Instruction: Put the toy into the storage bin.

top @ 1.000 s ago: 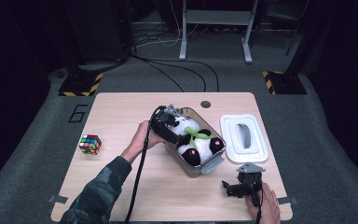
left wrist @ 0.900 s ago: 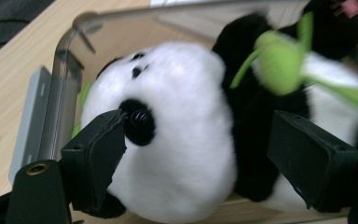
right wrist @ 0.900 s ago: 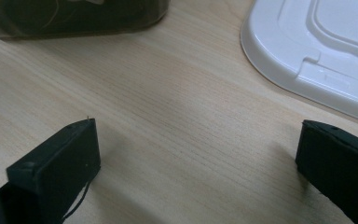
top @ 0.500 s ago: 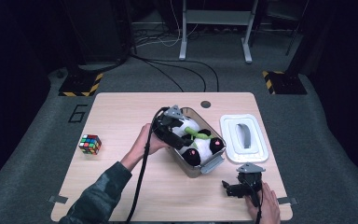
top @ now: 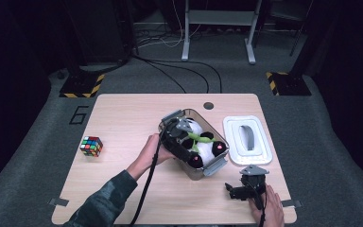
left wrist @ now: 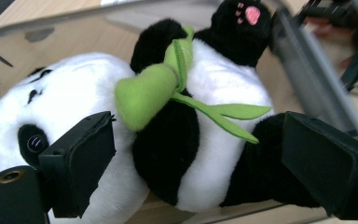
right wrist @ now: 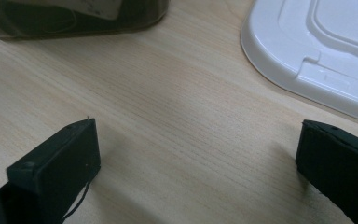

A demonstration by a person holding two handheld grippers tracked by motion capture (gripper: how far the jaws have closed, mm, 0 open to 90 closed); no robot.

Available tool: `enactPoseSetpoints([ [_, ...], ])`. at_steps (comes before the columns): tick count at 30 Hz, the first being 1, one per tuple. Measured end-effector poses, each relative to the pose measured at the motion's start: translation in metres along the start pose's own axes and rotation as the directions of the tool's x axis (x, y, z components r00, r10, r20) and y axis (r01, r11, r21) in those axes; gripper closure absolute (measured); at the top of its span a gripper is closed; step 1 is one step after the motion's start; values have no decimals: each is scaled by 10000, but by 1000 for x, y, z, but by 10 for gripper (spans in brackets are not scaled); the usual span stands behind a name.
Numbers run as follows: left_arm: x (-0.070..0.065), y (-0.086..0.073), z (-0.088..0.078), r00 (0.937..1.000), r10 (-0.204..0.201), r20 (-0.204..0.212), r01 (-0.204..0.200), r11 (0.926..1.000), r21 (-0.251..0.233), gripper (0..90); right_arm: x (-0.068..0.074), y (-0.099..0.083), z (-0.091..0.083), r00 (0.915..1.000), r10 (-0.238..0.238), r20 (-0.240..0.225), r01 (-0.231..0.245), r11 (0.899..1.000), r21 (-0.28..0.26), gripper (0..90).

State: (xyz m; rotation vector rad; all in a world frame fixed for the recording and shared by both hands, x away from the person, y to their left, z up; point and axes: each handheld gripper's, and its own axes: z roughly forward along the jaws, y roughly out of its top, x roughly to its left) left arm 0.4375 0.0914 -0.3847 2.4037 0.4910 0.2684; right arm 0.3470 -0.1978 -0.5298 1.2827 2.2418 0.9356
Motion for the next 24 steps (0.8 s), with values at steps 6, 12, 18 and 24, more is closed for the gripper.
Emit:
enactPoseSetpoints([
  [6,0,2,6,9998,176,80,-178,9995,263,105,0,0,0,10000,2,-1,-2,10000,-1,0],
  [12,17,8,-8,9995,-311,-77,308,9989,-350,140,0,0,0,10000,-5,-2,5,10000,-1,0],
  [18,41,10,6,9934,-1136,-131,1135,9935,-121,157,0,0,0,10000,-3,0,3,10000,-3,0],
  [24,51,9,19,9919,-1256,190,1245,9909,508,167,0,0,0,10000,-7,-2,7,10000,0,0],
])
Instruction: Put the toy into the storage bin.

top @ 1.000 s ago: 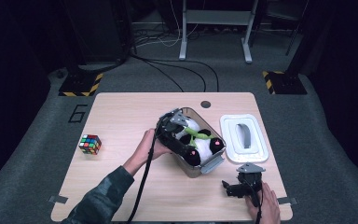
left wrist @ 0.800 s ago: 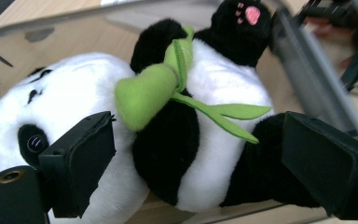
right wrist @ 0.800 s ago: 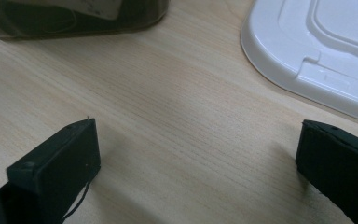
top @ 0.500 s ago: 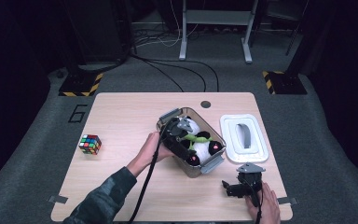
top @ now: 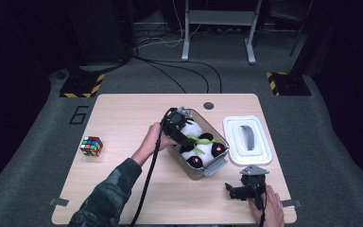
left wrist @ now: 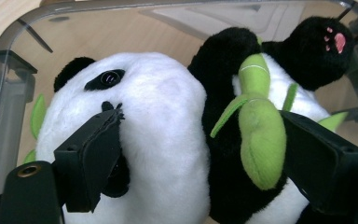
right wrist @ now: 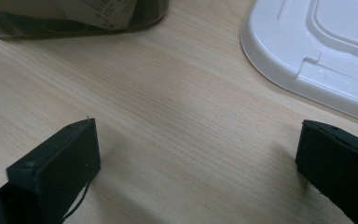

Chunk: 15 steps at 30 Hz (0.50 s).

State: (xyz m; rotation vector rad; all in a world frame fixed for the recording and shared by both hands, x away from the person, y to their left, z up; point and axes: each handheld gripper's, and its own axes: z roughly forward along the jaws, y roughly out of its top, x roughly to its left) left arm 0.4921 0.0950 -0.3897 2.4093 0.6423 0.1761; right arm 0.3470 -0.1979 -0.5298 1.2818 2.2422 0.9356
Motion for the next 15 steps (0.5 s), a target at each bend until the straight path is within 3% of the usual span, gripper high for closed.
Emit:
enactPoseSetpoints([
  [4,2,-1,9,9999,-30,-138,37,9988,496,187,0,0,0,10000,1,-1,-1,10000,1,0],
  [7,4,-2,12,9998,-111,-161,120,9984,554,186,0,0,0,10000,14,1,-14,10000,2,0],
  [11,0,-2,3,9996,-130,-254,137,9996,267,175,0,0,0,10000,7,2,-7,10000,1,0],
  [15,-14,-3,-11,9997,77,237,-72,9997,-230,149,0,0,0,10000,2,1,-2,10000,0,0],
])
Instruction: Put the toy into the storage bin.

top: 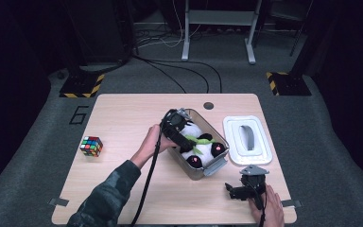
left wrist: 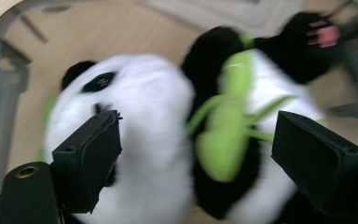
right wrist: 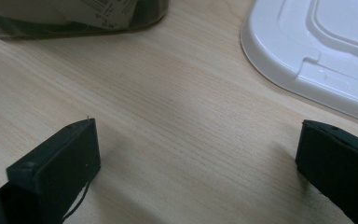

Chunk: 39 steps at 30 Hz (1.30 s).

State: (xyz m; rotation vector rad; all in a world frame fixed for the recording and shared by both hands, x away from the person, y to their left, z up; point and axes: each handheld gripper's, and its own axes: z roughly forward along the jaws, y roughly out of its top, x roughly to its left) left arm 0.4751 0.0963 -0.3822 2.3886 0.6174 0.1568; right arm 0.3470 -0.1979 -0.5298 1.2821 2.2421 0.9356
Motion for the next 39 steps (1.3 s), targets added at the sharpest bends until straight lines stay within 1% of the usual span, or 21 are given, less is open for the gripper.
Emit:
enactPoseSetpoints([
  [2,-11,0,-4,9992,249,323,-250,9997,10,140,0,0,0,10000,2,1,-2,10000,-2,0],
  [3,-14,0,-4,9986,395,352,-397,9992,32,131,0,0,0,10000,-5,-2,5,10000,1,0],
  [4,-20,0,-4,9973,609,402,-618,9979,209,122,0,0,0,10000,-3,-1,3,10000,1,0],
  [6,-27,0,-2,9961,797,370,-814,9955,478,98,0,0,0,10000,-2,-2,2,10000,3,0],
  [8,-29,-1,2,9955,923,199,-936,9928,752,79,0,0,0,10000,-3,0,3,10000,1,0],
  [12,-30,-2,7,9962,865,97,-870,9917,947,71,0,0,0,10000,-1,-1,1,10000,0,0],
  [16,-32,-3,15,9960,885,-113,-859,9859,1439,71,0,0,0,10000,1,-1,-1,10000,2,0],
  [17,-32,-3,18,9956,915,-213,-868,9823,1658,72,0,0,0,10000,-2,-1,2,10000,0,0],
  [19,-32,-2,22,9959,871,-232,-815,9800,1814,72,0,0,0,10000,5,-1,-5,10000,2,0],
  [20,-32,-1,24,9954,909,-316,-829,9765,1990,72,0,0,0,10000,37,2,-37,10000,12,0],
  [25,-29,1,34,9949,893,-479,-757,9691,2348,79,0,0,0,10000,36,3,-36,10000,10,0],
  [26,-29,2,36,9938,971,-538,-806,9644,2520,83,0,0,0,10000,1,0,-1,10000,-2,0],
  [29,-31,5,39,9920,1054,-694,-822,9570,2781,88,0,0,0,10000,19,1,-19,10000,1,0],
  [30,-32,6,38,9920,1046,-705,-809,9563,2811,88,0,0,0,10000,17,2,-17,10000,0,0],
  [31,-31,6,37,9923,1044,-662,-820,9565,2799,88,0,0,0,10000,51,3,-51,10000,13,0],
  [32,-30,6,35,9943,932,-523,-759,9603,2684,88,0,0,0,10000,30,3,-30,10000,6,0],
  [33,-28,6,31,9961,810,-360,-698,9669,2453,88,0,0,0,10000,40,-1,-40,10000,7,0],
  [35,-26,4,20,9976,629,-286,-563,9800,1911,89,0,0,0,10000,5,-4,-5,10000,-1,0],
  [37,-25,2,12,9980,494,-385,-436,9894,1387,108,0,0,0,10000,2,-4,-2,10000,-2,0],
  [38,-23,1,8,9975,538,-465,-477,9913,1230,108,0,0,0,10000,0,1,0,10000,-1,0],
  [39,-22,-1,5,9980,450,-436,-399,9932,1098,107,0,0,0,10000,5,-4,-5,10000,0,0],
])
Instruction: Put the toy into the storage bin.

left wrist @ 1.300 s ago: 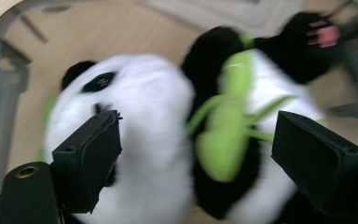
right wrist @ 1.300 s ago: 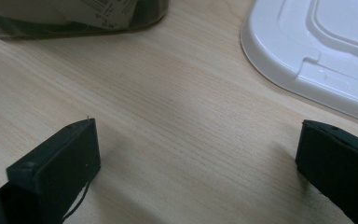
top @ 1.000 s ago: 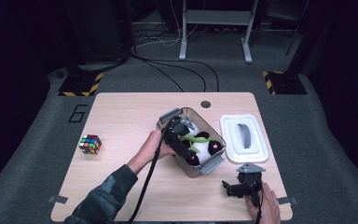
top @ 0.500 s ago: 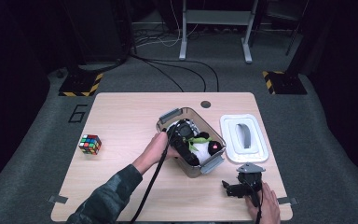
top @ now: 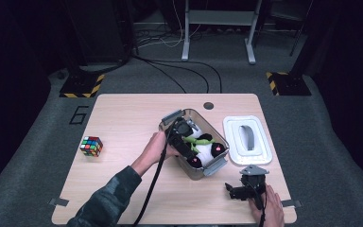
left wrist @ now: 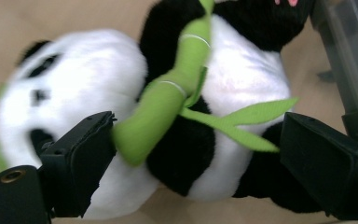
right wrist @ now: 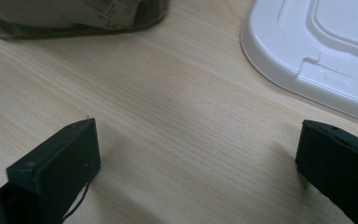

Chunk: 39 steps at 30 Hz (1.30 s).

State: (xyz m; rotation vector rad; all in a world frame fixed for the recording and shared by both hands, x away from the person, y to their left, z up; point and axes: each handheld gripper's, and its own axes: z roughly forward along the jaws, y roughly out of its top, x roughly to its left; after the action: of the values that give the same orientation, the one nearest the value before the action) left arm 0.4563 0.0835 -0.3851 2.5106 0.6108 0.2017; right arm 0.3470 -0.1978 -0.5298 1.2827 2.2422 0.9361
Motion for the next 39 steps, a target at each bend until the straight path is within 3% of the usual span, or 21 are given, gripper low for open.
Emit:
enactPoseSetpoints([
  [6,7,-11,-16,9996,-292,-30,290,9979,-581,80,0,0,0,10000,2,0,-2,10000,1,0],
  [16,29,-44,-55,9935,-1041,-464,943,9796,-1776,60,0,0,0,10000,-3,4,3,10000,1,0],
  [21,41,-68,-75,9846,-1551,-801,1350,9675,-2138,53,0,0,0,10000,-2,3,2,10000,0,0],
  [27,51,-96,-86,9718,-2129,-1014,1843,9540,-2365,35,0,0,0,10000,-11,3,11,10000,-1,0],
  [34,59,-119,-93,9624,-2437,-1202,2054,9421,-2650,21,0,0,0,10000,-8,0,8,10000,3,0],
  [38,64,-133,-98,9527,-2684,-1430,2214,9345,-2788,16,0,0,0,10000,-11,2,11,10000,0,0],
  [39,66,-137,-99,9469,-2811,-1560,2308,9321,-2790,14,0,0,0,10000,-9,2,9,10000,1,0],
])
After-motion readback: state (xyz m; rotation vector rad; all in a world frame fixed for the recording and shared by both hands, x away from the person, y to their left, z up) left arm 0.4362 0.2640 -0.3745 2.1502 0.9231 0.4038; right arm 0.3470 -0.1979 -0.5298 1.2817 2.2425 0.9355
